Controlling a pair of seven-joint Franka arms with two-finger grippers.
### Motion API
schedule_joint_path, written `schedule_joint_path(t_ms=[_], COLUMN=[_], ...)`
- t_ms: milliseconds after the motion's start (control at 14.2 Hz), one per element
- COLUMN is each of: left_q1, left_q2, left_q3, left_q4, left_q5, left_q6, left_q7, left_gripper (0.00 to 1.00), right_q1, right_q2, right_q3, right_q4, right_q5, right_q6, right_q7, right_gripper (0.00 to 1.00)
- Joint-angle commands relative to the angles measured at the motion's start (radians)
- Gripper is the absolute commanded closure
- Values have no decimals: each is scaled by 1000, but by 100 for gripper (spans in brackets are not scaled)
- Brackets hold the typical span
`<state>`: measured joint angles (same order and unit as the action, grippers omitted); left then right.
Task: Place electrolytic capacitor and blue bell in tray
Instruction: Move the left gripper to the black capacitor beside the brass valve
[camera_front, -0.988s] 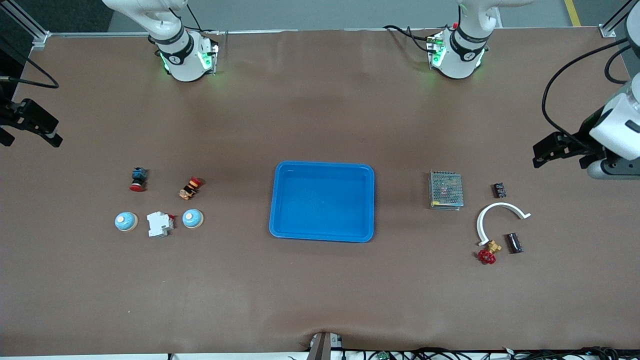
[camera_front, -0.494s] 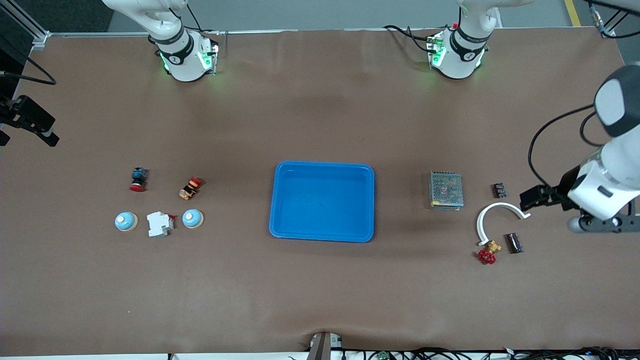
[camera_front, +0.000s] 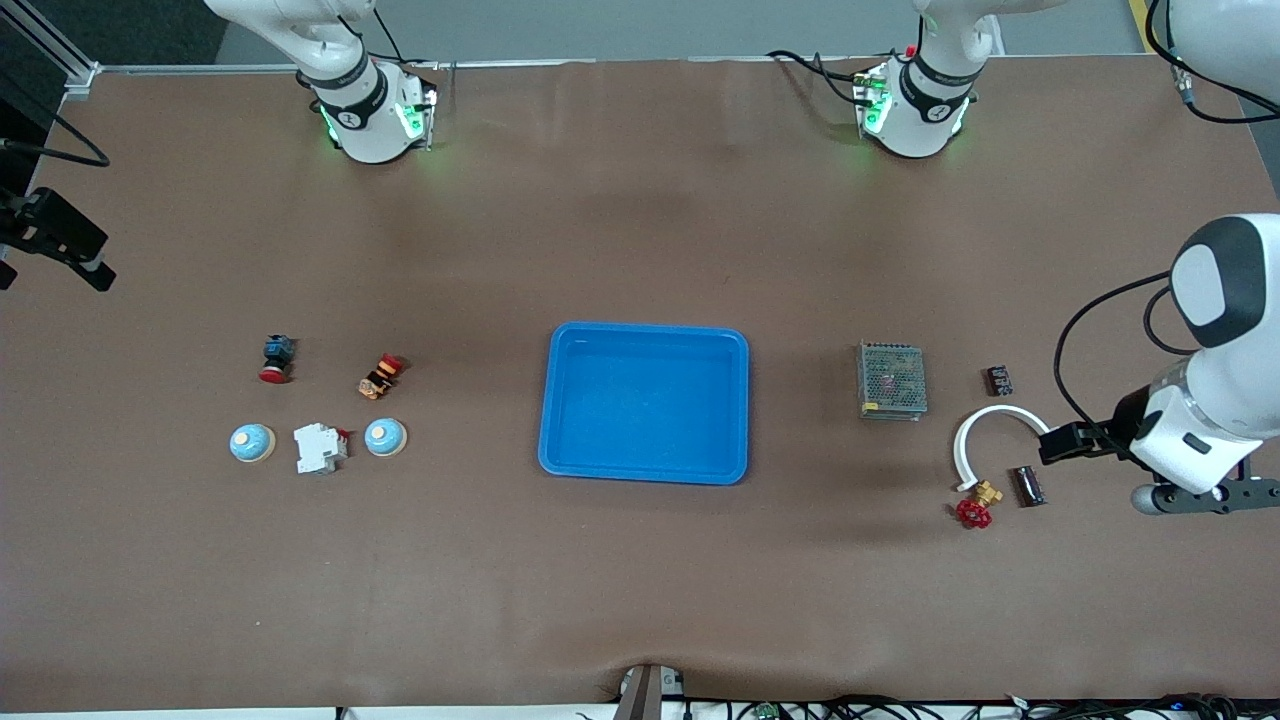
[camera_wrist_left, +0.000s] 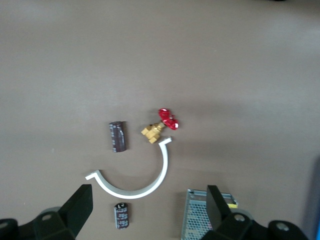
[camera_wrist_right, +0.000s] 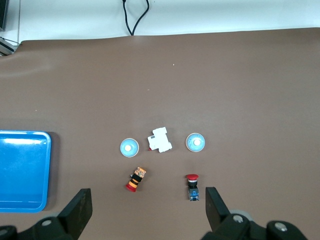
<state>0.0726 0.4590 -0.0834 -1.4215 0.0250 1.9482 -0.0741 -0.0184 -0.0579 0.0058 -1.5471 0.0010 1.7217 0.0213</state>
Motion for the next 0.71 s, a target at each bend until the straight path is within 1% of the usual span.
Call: schedule_joint_path(t_ms=[0, 71, 212, 353, 635], left_q1=[12, 15, 21, 19, 58], left_q2=[44, 67, 96, 145, 222], left_q3=[-4, -1, 2, 2, 2], left_q4=[24, 23, 20, 21, 23], left_q5=[21, 24, 99, 99, 69], left_q6=[64, 96, 156, 179, 244], left_q7=[7, 8, 5, -10, -52], left_gripper=[0, 0, 0, 0, 0], right_q1=[-5, -6, -6, -6, -14], right_q2=[24, 33, 49, 55, 59], right_q3=[3, 3, 3, 3, 2], right_q4=[51, 62, 77, 81, 82], right_q5=[-19, -19, -21, -21, -18], right_q6=[-34, -36, -36, -34, -34], right_q7=[-6, -7, -8, -6, -8], right_gripper=[0, 0, 0, 0, 0])
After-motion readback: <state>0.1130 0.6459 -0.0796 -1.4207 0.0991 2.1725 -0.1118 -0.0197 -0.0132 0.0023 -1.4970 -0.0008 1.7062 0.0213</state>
